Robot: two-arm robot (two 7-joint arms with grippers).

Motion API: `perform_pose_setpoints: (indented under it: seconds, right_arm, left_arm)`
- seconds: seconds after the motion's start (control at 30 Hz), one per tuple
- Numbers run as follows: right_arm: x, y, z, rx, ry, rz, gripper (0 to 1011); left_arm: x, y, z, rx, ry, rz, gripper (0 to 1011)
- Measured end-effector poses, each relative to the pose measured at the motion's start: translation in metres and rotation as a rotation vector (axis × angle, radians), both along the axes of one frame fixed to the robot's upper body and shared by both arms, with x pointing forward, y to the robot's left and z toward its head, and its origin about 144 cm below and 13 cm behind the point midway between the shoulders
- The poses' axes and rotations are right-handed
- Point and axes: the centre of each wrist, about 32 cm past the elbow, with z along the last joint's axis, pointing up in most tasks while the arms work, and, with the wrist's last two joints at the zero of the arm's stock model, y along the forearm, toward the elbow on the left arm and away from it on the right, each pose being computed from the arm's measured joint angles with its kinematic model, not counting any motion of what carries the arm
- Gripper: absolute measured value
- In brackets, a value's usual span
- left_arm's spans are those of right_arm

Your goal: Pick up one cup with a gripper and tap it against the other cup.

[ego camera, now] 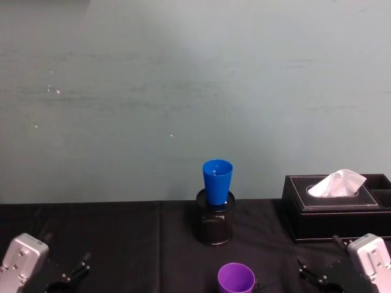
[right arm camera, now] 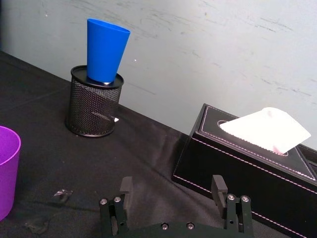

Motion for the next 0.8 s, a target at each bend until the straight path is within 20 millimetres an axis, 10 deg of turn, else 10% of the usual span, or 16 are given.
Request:
perform_pose_setpoints:
  seconds: [0.8]
  right_arm:
    - [0.0,0.0,0.0,0.0,0.0,0.0,1003]
  left_arm:
    - [0.0,0.0,0.0,0.0,0.0,0.0,1000]
